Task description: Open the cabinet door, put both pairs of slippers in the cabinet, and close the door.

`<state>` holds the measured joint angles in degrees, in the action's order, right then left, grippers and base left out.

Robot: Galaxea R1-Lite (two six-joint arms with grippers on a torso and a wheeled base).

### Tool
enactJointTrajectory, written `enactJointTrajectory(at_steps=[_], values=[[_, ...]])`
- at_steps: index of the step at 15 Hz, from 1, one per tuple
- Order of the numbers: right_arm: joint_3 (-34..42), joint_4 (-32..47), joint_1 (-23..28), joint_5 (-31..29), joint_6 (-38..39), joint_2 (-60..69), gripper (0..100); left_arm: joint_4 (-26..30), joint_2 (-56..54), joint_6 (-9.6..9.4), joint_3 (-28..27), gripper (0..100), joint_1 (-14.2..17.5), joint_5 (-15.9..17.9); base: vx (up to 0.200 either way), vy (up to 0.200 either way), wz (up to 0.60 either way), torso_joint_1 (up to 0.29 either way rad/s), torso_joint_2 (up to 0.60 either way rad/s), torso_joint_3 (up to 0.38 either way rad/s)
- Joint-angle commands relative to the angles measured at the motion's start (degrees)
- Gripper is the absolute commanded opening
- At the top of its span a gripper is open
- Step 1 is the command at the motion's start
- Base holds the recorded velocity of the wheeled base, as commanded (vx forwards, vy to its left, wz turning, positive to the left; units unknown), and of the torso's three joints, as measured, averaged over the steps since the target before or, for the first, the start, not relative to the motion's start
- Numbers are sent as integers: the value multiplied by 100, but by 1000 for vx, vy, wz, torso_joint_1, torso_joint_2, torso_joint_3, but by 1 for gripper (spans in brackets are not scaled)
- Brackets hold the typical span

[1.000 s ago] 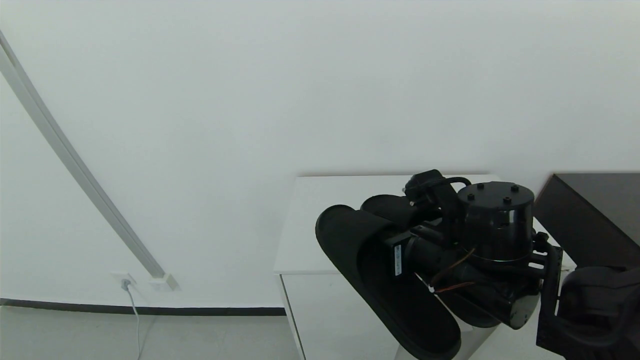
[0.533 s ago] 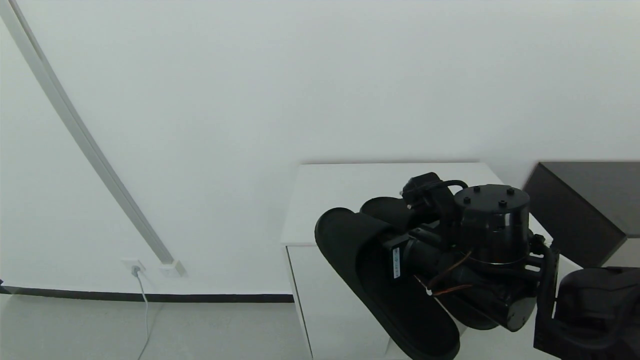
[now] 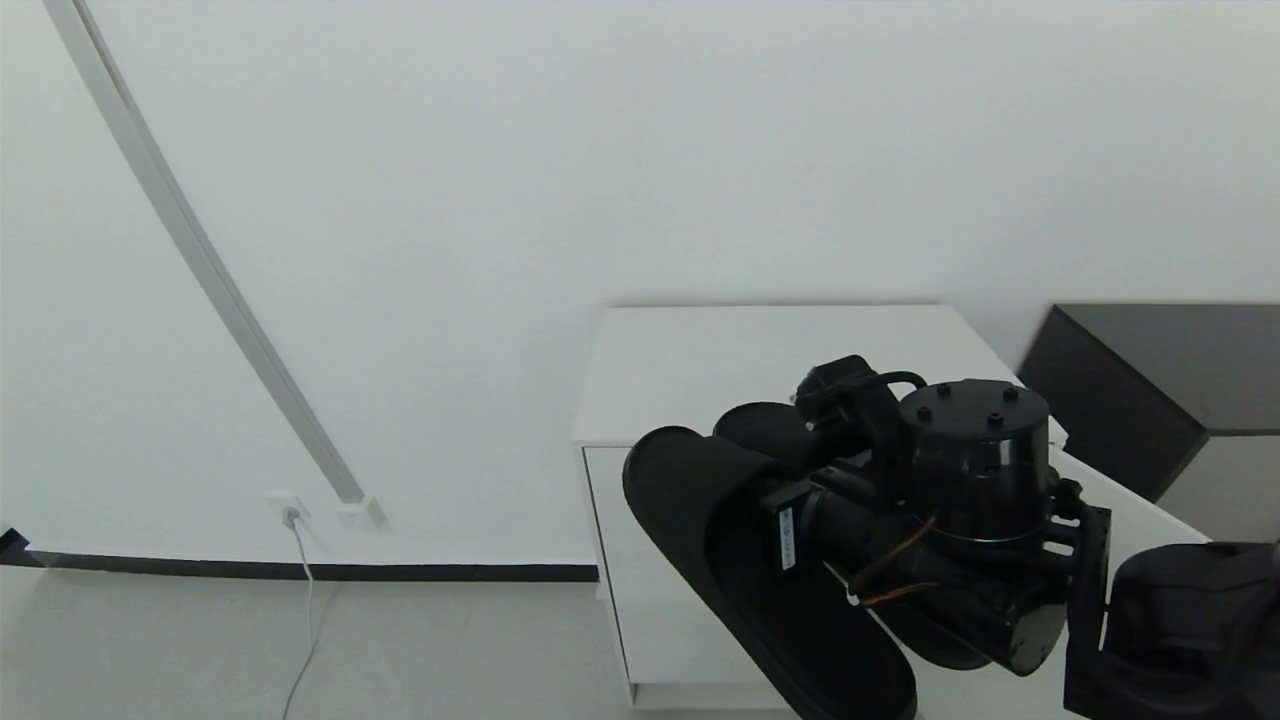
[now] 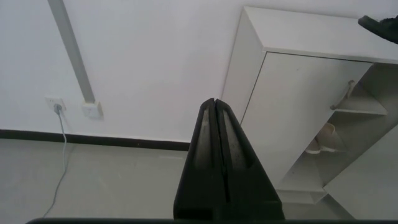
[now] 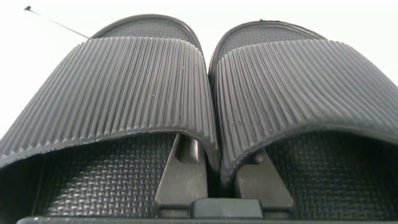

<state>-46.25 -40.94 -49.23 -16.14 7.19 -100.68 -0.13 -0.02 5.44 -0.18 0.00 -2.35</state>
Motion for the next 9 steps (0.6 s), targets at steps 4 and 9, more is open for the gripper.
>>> enactJointTrajectory(at_steps=[4,9], values=[[20,-11,-52,-3,-7,-39,0,-4,2,1,1,0,0,-2,0,0,0,0,0,0],[37,-20,-52,-3,-16,-48,0,-4,2,10,1,0,0,-11,0,-80,0,2,1,1]])
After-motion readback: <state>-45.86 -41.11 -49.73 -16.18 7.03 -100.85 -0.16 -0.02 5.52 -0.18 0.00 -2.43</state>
